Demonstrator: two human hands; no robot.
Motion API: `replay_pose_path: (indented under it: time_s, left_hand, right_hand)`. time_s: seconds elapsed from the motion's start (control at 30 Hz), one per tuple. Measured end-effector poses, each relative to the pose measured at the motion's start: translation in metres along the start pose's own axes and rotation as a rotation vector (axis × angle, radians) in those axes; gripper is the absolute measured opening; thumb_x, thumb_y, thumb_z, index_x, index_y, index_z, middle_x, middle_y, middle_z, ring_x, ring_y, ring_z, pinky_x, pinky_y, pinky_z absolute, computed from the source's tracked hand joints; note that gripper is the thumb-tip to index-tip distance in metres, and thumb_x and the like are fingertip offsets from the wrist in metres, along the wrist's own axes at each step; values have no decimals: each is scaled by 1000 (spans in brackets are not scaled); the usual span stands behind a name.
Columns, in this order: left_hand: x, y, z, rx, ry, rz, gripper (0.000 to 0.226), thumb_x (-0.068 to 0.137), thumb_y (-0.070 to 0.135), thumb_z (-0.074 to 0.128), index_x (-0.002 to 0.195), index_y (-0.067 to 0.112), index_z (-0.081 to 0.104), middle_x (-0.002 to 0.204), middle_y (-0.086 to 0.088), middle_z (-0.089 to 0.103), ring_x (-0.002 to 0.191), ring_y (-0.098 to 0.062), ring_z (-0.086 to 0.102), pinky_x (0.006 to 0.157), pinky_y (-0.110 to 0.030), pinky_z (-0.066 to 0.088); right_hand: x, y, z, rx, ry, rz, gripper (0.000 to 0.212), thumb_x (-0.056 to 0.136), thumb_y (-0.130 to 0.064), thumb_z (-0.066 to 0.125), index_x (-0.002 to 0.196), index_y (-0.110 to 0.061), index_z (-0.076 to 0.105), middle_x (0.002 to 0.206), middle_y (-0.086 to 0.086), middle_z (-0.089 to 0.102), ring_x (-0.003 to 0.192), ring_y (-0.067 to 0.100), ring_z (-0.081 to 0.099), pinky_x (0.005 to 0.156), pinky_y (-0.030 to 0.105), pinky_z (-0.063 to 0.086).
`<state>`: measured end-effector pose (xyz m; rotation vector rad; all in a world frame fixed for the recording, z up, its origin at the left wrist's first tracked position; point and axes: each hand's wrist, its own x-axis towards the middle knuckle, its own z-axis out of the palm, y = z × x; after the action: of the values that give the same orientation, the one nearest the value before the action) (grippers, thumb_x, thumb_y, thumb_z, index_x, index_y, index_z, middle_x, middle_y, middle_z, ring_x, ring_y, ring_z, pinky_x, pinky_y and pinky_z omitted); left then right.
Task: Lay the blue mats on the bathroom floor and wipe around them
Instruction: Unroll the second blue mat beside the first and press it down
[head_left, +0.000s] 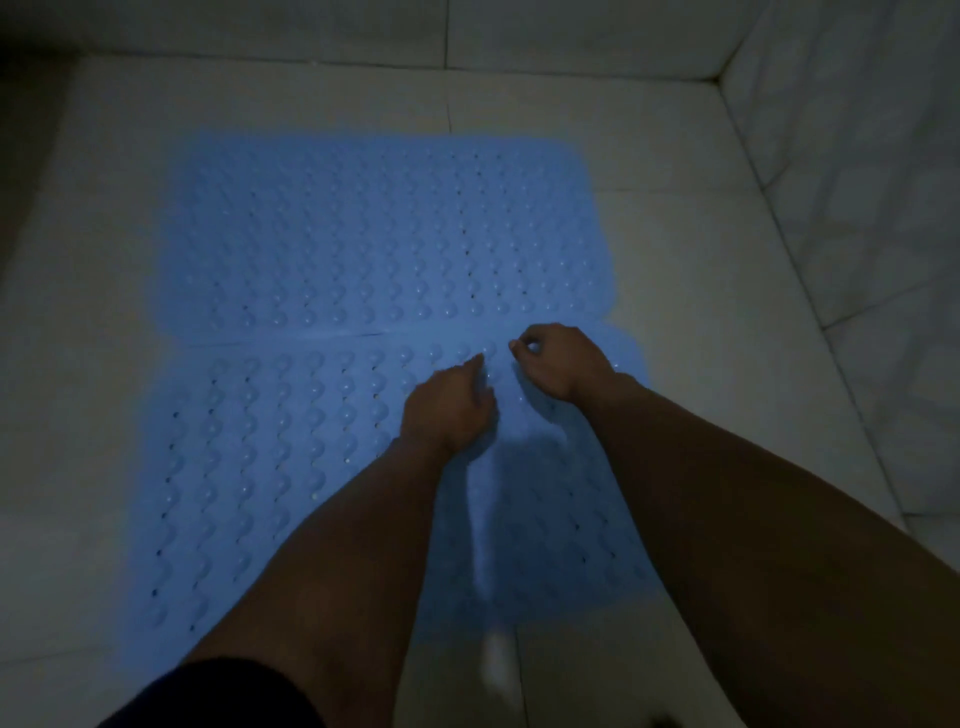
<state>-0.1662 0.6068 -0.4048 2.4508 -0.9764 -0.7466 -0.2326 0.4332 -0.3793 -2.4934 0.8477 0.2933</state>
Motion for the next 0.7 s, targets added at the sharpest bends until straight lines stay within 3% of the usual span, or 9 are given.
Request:
replay_pose_path:
  time_s: [0.07, 0.17, 0.27, 0.33, 0.43, 0.57, 0.7]
  left_hand:
    - [-8, -11, -16, 87, 110, 16, 57, 98, 37, 56, 152, 20, 46, 146, -14, 56, 141, -33, 45, 109, -45, 39]
    - [-20, -38, -26, 215, 178, 13, 53, 97, 34, 51, 148, 18, 51, 149, -8, 54, 148, -32, 35, 112, -47, 35]
    - [-33, -67, -29, 256, 263, 2, 57, 91, 35, 44, 142, 15, 58, 147, -9, 56, 148, -35, 36, 110, -49, 37]
    - [-38, -80, -31, 292, 284, -7, 54, 92, 32, 50, 142, 15, 57, 150, -10, 54, 150, -35, 33, 111, -50, 36]
    - [-41, -94, -32, 299, 313, -14, 55, 91, 32, 47, 142, 14, 57, 151, -10, 52, 150, -36, 31, 111, -52, 36]
    - [-39, -108, -29, 318, 347, -24, 59, 90, 36, 36, 140, 14, 58, 149, -9, 54, 150, -35, 33, 112, -52, 35]
    - [-33, -117, -27, 330, 357, -5, 59, 92, 37, 34, 141, 13, 57, 151, -11, 52, 151, -36, 30, 113, -53, 34]
  right_hand:
    - [-4, -18, 3, -13, -30, -11, 37, 99, -45, 52, 115, -17, 71, 127, 11, 68, 118, 32, 62, 100, 42, 50]
    - [-20, -46, 30, -13, 9, -45, 38, 100, -39, 51, 124, -15, 67, 132, 13, 65, 124, 34, 58, 105, 42, 47]
    - [-38, -67, 79, -54, -14, -106, 54, 103, -39, 42, 148, -10, 44, 156, 17, 40, 149, 35, 30, 120, 48, 29]
    - [-51, -74, 112, -106, -30, -135, 64, 104, -43, 40, 156, -7, 31, 165, 17, 22, 155, 35, 15, 123, 55, 19]
    - [-66, -78, 148, -186, 105, -183, 77, 98, -54, 37, 153, 0, 35, 162, 23, 27, 153, 38, 22, 119, 60, 25]
    - [-67, -77, 161, -302, 195, -170, 87, 97, -63, 32, 158, -3, 20, 168, 18, 13, 157, 32, 5, 123, 57, 13]
    - [-66, -78, 166, -310, 231, -164, 87, 98, -65, 30, 160, -5, 16, 169, 14, 8, 157, 28, -2, 123, 55, 11]
